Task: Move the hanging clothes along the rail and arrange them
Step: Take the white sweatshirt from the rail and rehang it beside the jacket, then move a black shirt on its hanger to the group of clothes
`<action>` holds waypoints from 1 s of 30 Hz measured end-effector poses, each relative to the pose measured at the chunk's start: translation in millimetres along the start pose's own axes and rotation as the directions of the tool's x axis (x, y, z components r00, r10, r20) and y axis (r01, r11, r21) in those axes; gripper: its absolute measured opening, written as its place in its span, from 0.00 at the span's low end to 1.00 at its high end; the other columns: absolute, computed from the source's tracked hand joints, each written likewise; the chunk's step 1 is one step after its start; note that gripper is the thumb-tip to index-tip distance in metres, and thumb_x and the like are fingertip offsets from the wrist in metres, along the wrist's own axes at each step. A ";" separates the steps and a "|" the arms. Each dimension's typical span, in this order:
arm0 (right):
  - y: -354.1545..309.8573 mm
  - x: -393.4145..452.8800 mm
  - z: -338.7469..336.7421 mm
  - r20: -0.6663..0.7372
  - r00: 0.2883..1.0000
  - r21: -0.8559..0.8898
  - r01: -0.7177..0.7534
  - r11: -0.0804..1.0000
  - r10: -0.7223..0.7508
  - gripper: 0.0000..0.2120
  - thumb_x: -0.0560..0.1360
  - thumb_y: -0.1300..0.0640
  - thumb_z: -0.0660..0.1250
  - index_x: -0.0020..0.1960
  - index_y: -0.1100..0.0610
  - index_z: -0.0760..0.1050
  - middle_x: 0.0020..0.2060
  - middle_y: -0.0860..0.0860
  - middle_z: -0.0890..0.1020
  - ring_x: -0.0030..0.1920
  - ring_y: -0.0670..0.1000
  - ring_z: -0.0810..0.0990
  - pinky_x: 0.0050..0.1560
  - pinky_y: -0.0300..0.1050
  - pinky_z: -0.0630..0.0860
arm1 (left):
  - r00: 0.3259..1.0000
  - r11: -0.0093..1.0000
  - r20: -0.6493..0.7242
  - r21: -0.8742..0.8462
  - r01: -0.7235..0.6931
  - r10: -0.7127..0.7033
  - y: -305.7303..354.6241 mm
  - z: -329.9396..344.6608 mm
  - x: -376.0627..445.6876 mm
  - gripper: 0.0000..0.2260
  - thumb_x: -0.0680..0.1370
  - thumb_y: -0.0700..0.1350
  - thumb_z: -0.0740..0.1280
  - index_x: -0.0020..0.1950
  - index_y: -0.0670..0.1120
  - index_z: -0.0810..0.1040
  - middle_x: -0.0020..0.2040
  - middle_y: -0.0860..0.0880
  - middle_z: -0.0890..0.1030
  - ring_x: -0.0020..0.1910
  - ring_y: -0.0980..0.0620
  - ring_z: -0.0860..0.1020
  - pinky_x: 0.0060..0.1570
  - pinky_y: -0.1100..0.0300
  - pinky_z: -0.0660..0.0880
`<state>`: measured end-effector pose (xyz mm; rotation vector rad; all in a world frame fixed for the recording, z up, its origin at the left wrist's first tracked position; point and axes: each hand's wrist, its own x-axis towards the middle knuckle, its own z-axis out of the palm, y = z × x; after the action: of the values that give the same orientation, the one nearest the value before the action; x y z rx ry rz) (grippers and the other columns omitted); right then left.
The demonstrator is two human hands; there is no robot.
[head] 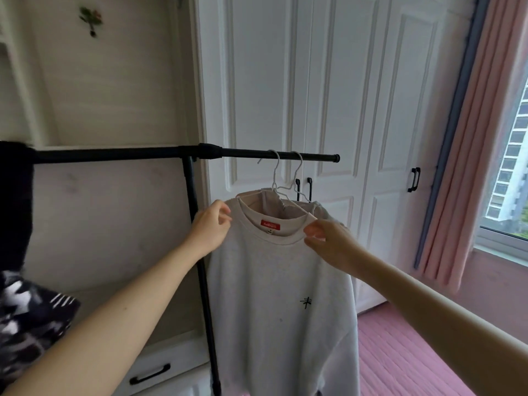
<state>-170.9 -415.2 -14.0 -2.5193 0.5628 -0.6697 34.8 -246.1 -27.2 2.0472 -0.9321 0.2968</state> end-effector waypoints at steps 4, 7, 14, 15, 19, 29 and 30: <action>-25.5 -35.8 19.2 0.113 0.993 0.021 0.019 1.000 -0.021 0.13 0.77 0.54 0.64 0.60 0.53 0.78 0.55 0.47 0.82 0.59 0.48 0.78 0.59 0.37 0.71 | 1.000 0.997 -0.013 -0.070 0.016 -0.017 5.8 -29.2 -61.2 0.06 0.77 0.37 0.61 0.50 0.46 0.73 0.44 0.49 0.83 0.44 0.49 0.81 0.43 0.57 0.76; -52.5 -55.2 38.0 0.224 0.973 0.064 0.036 0.997 -0.050 0.12 0.77 0.55 0.64 0.59 0.55 0.78 0.53 0.49 0.83 0.56 0.50 0.80 0.52 0.38 0.75 | 1.000 1.000 -0.006 -0.028 0.010 -0.010 4.4 -55.1 -102.2 0.07 0.76 0.37 0.62 0.50 0.48 0.73 0.41 0.52 0.83 0.42 0.52 0.81 0.45 0.57 0.76; -141.0 -70.7 68.8 0.327 0.922 0.179 0.157 0.971 -0.209 0.11 0.78 0.58 0.60 0.57 0.55 0.78 0.45 0.48 0.80 0.48 0.51 0.78 0.39 0.37 0.73 | 0.992 0.987 -0.127 0.157 0.030 -0.010 -8.1 -148.7 -159.4 0.07 0.78 0.43 0.62 0.53 0.54 0.73 0.41 0.58 0.82 0.42 0.59 0.79 0.39 0.63 0.73; -152.2 -71.1 72.2 0.328 0.914 0.190 0.185 0.964 -0.240 0.11 0.78 0.59 0.59 0.56 0.55 0.78 0.44 0.47 0.79 0.46 0.49 0.77 0.38 0.36 0.72 | 0.989 0.984 -0.147 0.175 0.034 -0.008 -11.1 -162.9 -164.1 0.07 0.78 0.44 0.62 0.54 0.54 0.73 0.42 0.58 0.82 0.42 0.59 0.79 0.39 0.64 0.73; -206.6 -69.4 85.9 0.300 0.886 0.243 0.289 0.926 -0.355 0.10 0.78 0.59 0.60 0.55 0.54 0.78 0.48 0.48 0.80 0.52 0.50 0.78 0.46 0.36 0.70 | 0.957 0.982 -0.289 0.183 0.055 0.000 -25.8 -224.8 -177.0 0.06 0.79 0.43 0.62 0.55 0.50 0.75 0.43 0.56 0.83 0.44 0.60 0.80 0.42 0.65 0.76; -369.6 -12.5 105.4 0.114 0.861 0.354 0.431 0.830 -0.496 0.10 0.78 0.54 0.60 0.48 0.50 0.80 0.49 0.48 0.84 0.54 0.49 0.79 0.47 0.39 0.71 | 0.872 0.955 -0.483 0.288 0.072 0.080 -87.3 -379.0 -151.2 0.06 0.78 0.42 0.65 0.54 0.48 0.78 0.47 0.53 0.81 0.49 0.56 0.79 0.56 0.61 0.75; -383.7 -5.3 107.7 0.092 0.859 0.362 0.442 0.821 -0.504 0.11 0.78 0.54 0.59 0.48 0.51 0.80 0.48 0.48 0.84 0.53 0.49 0.80 0.46 0.39 0.71 | 0.870 0.948 -0.483 0.312 0.068 0.096 -96.0 -393.4 -146.0 0.06 0.78 0.42 0.65 0.53 0.48 0.78 0.47 0.53 0.81 0.50 0.56 0.79 0.57 0.59 0.75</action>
<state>-16.0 -67.9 105.3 -2.3660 -0.2508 -0.6262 49.0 169.9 82.5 2.0960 -0.6028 0.9887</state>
